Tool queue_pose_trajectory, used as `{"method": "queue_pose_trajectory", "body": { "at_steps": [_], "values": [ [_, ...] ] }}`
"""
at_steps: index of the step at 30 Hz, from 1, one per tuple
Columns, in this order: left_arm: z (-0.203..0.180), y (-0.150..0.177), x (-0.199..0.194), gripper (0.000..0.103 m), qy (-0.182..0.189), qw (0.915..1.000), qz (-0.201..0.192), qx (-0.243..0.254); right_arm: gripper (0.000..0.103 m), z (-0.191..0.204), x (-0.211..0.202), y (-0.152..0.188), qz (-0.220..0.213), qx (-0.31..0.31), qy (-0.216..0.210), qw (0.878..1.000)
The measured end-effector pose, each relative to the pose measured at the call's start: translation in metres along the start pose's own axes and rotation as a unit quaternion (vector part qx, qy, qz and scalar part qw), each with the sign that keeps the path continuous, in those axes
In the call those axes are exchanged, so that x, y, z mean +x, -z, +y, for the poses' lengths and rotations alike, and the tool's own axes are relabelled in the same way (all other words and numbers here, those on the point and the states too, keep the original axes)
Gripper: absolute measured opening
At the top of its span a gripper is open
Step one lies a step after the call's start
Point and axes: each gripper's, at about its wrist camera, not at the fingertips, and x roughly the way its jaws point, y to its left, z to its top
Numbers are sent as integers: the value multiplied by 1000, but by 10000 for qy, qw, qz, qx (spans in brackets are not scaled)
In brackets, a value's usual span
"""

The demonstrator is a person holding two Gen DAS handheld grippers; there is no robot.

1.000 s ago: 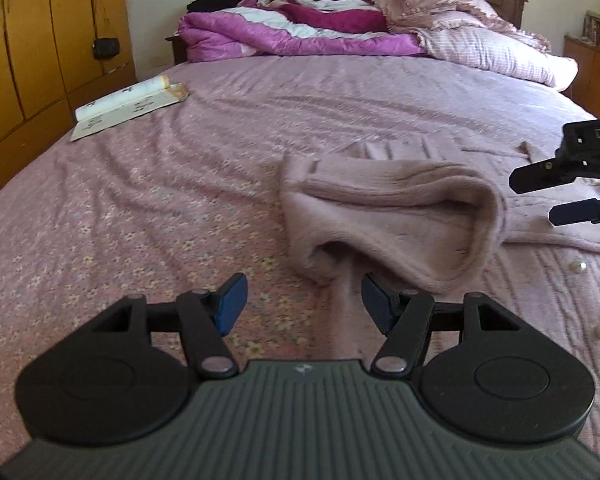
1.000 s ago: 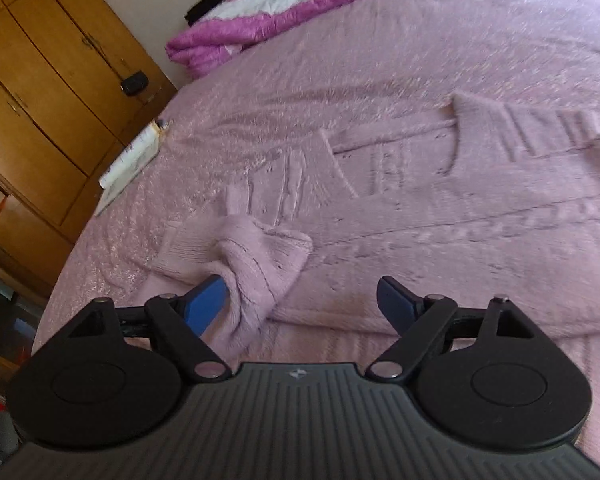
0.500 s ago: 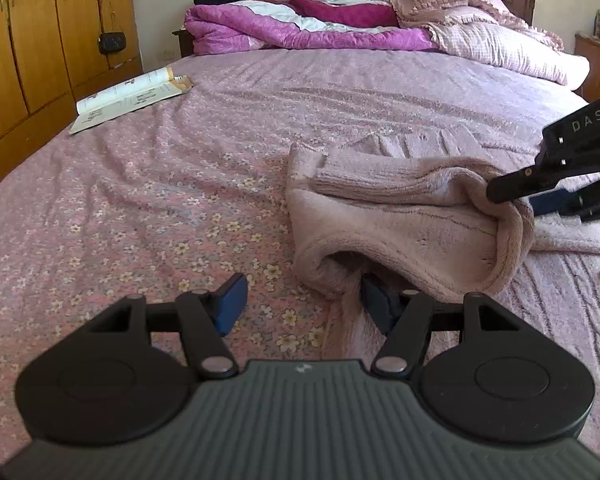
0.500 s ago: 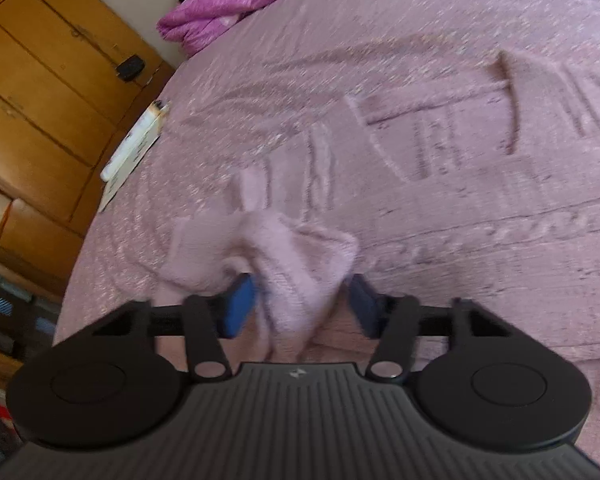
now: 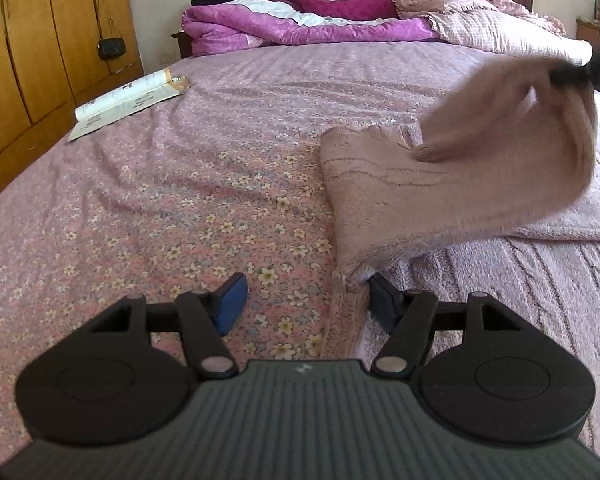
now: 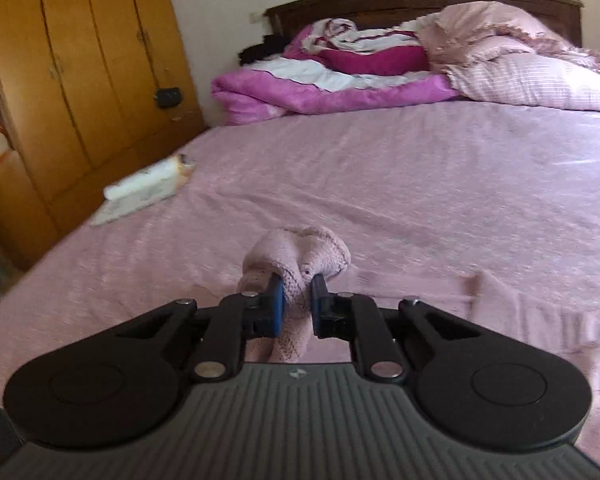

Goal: Fold small clothes
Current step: 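Grasp the cardigan edge with the right gripper and fold it over the stack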

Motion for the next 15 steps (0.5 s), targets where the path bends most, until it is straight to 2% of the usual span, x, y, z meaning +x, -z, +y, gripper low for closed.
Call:
{"method": "queue_pose_trajectory", "body": {
  "at_steps": [5,6,7,9,12,15],
  "values": [
    [-2,0,2,68,-15,10000,9,0,16,-23,33,38,741,-21,466,9962],
    [-2,1,2,68,-17,10000,8,1,20,-27,42,48,876,11,617,9942],
    [-2,1,1,68,-20,10000,4,9,34,-31,47,56,876,68,707,9936],
    [-2,1,2,68,-23,10000,-1,20,53,-37,45,61,748,230,785,9938],
    [-1,2,3,68,-27,10000,-4,13,55,-37,36,54,675,221,903,9934],
    [-2,2,3,69,-37,10000,-7,0,56,-19,23,42,404,-155,953,9945]
  ]
}}
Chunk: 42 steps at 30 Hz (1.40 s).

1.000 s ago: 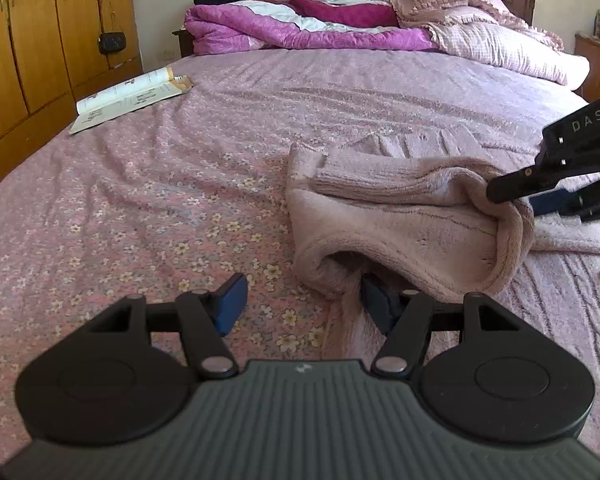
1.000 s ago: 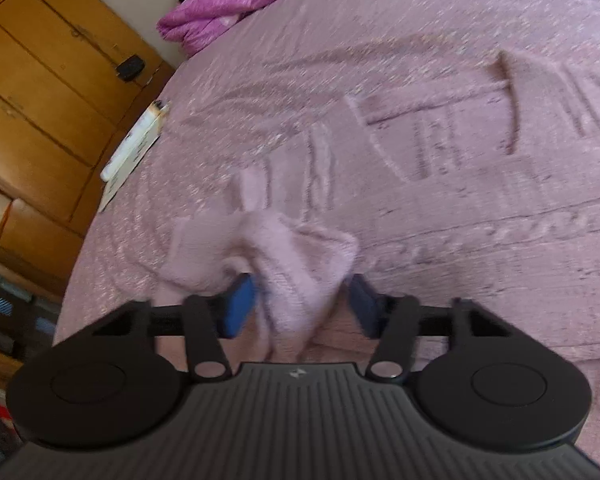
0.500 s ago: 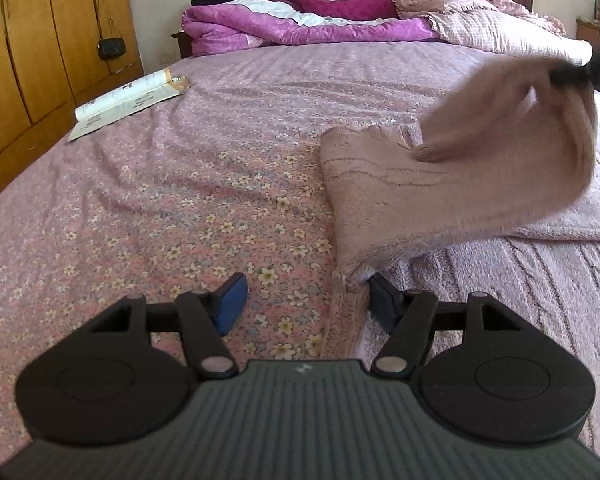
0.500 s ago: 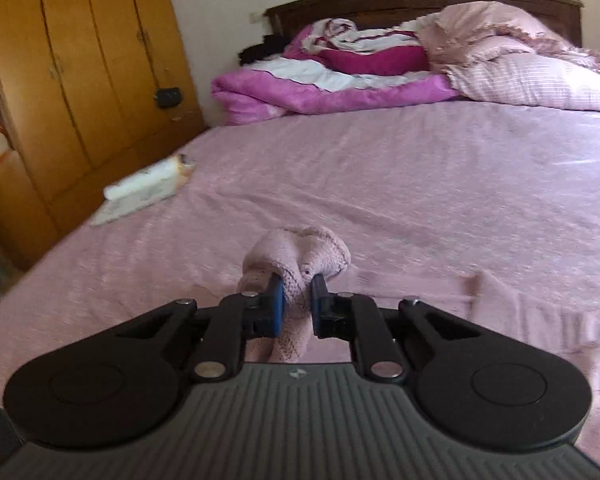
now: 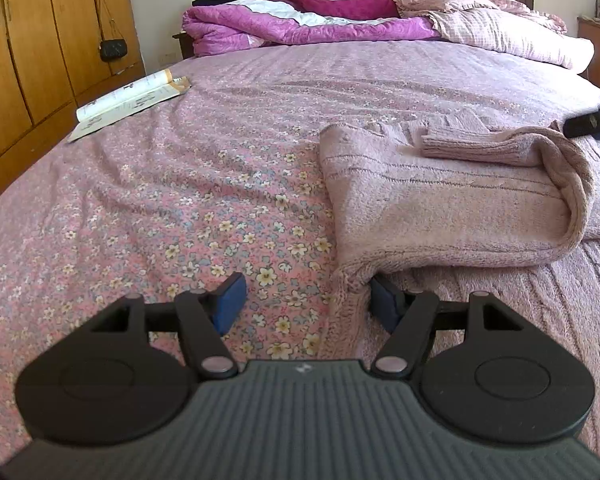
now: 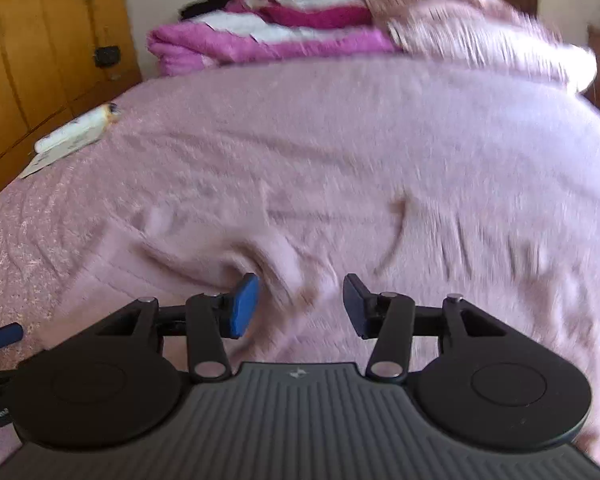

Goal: Fold small clothes
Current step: 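Grasp the cardigan edge with the right gripper and fold it over the stack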

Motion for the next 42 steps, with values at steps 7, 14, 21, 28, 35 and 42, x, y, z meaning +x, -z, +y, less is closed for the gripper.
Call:
{"method": "queue_pose_trajectory", "body": {
  "at_steps": [7,14,21,28,35,42],
  "values": [
    [-1,3,0,72,-51,10000,-39,18,57,63,6,-10,-90,-765,-539,9956],
    [1,4,1,73,-41,10000,-50,-51,57,105,60,-14,369,-1082,-393,9927],
    [1,4,1,73,-50,10000,-63,-51,8,98,62,-15,144,-1085,-214,9938],
    [-1,4,1,73,-89,9999,-61,-53,8,37,-17,-47,-845,-520,-73,9950],
    [-3,4,0,73,-133,9999,-61,-59,8,-55,-78,-51,-1367,422,66,9897],
    [-4,4,0,73,-150,9999,-61,-34,8,-131,-99,27,-1248,1199,271,9845]
  ]
}}
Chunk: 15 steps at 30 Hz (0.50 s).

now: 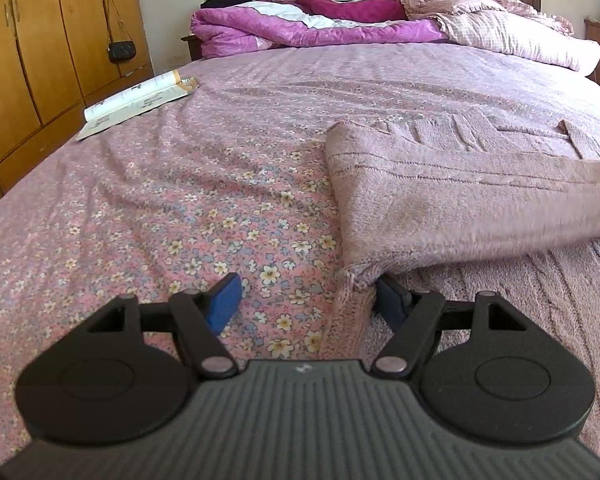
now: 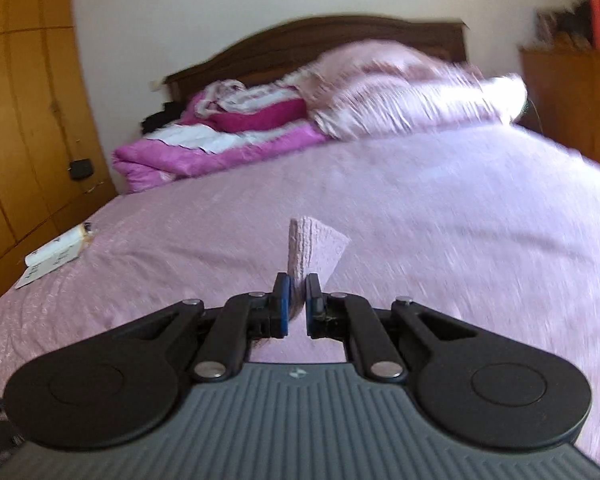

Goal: Fold small clothes
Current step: 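Grasp the cardigan edge with the right gripper and fold it over the stack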

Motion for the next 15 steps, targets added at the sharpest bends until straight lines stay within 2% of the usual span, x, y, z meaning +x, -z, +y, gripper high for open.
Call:
{"method": "queue_pose_trajectory", "body": {
  "at_steps": [5,7,11,13,15],
  "values": [
    [0,-1,0,73,-2,10000,11,21,9,-42,11,58,737,631,356,9946],
    [0,-1,0,73,-1,10000,17,28,15,-48,11,78,894,783,511,9916],
    [-1,-2,0,73,-10,10000,21,58,25,-55,-2,87,779,1119,479,9895],
    [-1,-2,-1,73,-16,10000,31,61,38,-48,-10,84,617,1110,477,9908],
    [-1,-3,-1,73,-23,10000,41,47,45,-40,-15,76,403,980,472,9933]
  ]
}}
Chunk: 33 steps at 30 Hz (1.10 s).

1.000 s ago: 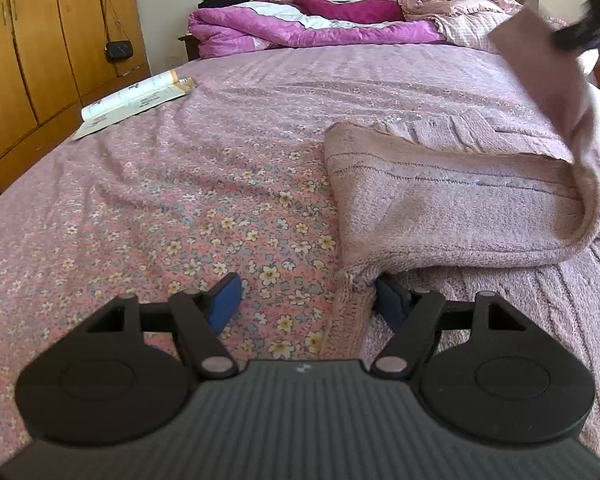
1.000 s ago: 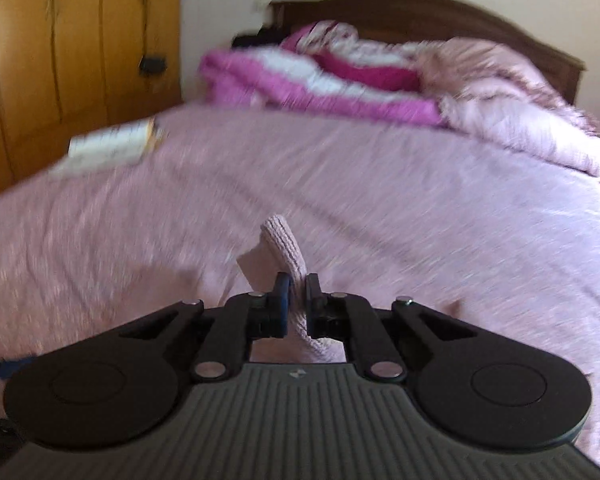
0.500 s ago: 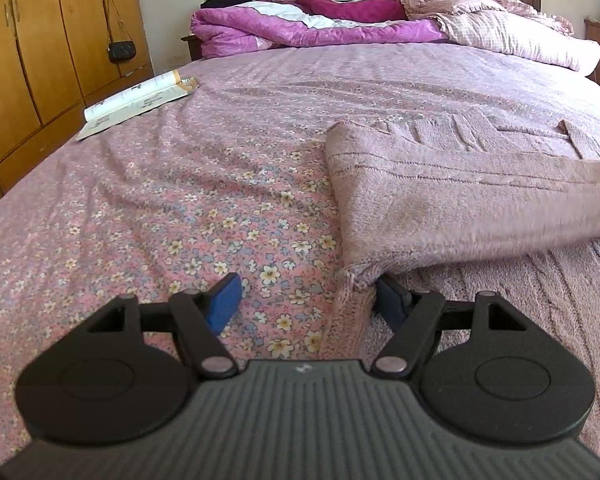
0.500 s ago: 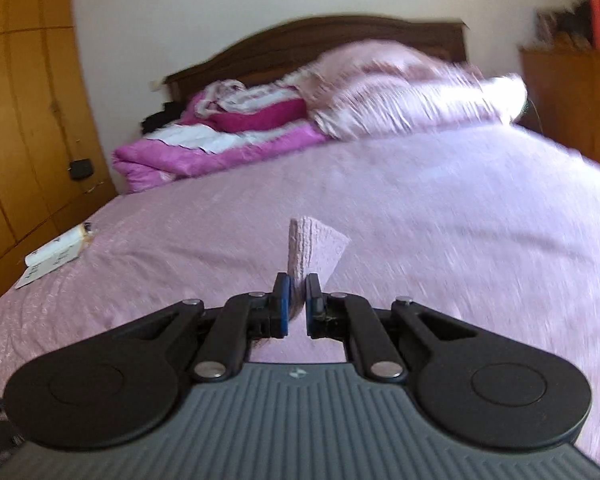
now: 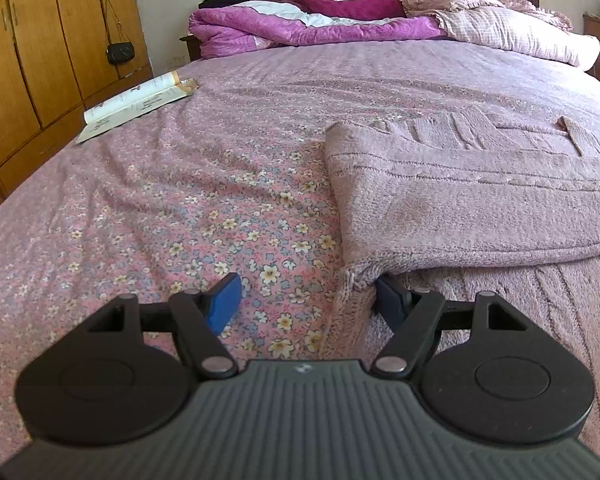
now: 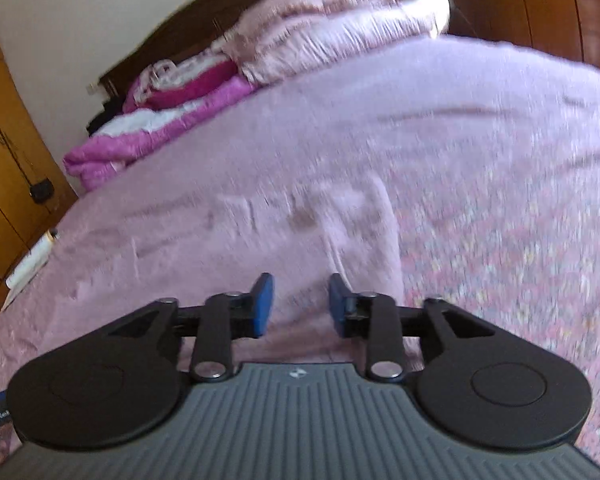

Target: Fold small clothes

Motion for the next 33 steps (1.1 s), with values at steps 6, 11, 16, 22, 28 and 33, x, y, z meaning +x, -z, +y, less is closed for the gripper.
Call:
{"method": "queue_pose_trajectory", "body": {
  "at_steps": [6,11,16,22,28,33],
  "values": [
    [0,0,-4,73,-16,10000,34,7,50,21,18,-12,-28,-541,136,9984],
    [3,0,-11,73,26,9999,103,49,48,12,47,-7,401,-722,498,9953],
    [8,1,-30,71,167,9997,157,98,49,6,24,-10,388,-496,291,9976],
    [11,6,-63,71,390,9989,151,206,52,15,-28,-5,334,-938,-89,9950],
    [1,16,-100,71,706,9963,134,462,62,33,-83,24,443,-1402,-501,9879],
    [-12,32,-121,71,1026,9921,282,660,74,49,-123,57,537,-1858,-739,9783]
  ]
}}
